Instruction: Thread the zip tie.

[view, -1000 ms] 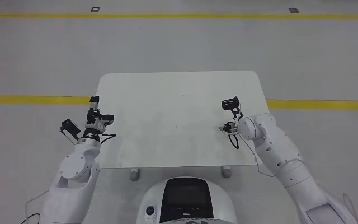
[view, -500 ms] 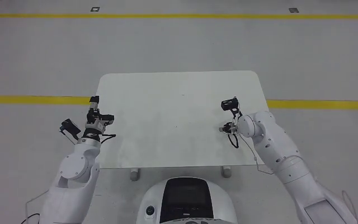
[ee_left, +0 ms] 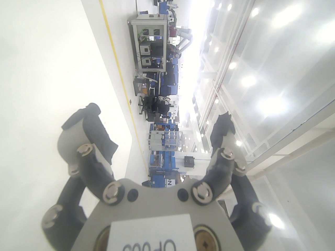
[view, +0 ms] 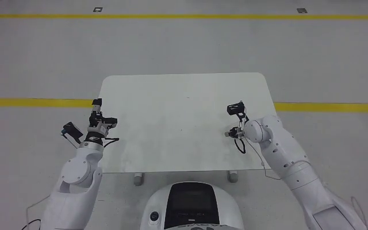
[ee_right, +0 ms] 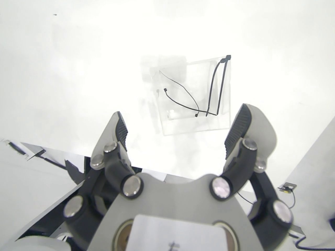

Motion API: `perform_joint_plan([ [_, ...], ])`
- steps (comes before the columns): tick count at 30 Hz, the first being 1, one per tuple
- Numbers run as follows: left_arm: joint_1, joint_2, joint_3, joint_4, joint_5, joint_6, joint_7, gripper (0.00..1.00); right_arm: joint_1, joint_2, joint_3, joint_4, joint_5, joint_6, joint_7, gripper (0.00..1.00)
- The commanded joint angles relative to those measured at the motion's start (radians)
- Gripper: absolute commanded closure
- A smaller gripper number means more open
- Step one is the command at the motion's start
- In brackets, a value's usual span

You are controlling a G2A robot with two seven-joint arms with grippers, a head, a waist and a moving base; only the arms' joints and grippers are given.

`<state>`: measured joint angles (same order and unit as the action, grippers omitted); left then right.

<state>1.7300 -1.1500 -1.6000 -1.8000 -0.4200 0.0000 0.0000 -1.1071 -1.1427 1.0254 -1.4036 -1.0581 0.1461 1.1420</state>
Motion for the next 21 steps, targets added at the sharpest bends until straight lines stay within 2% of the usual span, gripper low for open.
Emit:
perform_joint_plan([
  [1, 0.0, 0.0, 0.0, 0.0, 0.0, 0.0, 0.0, 0.0, 0.004, -0.003, -0.004, 0.002, -0.01, 0.008, 0.003, 0.0],
  [10, 0.0, 0.0, 0.0, 0.0, 0.0, 0.0, 0.0, 0.0, 0.007, -0.004, -0.006, 0.004, -0.015, 0.01, 0.003, 0.0],
  [13, 0.0, 0.0, 0.0, 0.0, 0.0, 0.0, 0.0, 0.0, -0.005, -0.002, 0.002, -0.007, -0.016, -0.004, -0.028, 0.0],
  [21, 0.0, 0.0, 0.0, 0.0, 0.0, 0.0, 0.0, 0.0, -0.025, 0.004, 0.029, -0.057, -0.051, -0.013, -0.003, 0.0],
])
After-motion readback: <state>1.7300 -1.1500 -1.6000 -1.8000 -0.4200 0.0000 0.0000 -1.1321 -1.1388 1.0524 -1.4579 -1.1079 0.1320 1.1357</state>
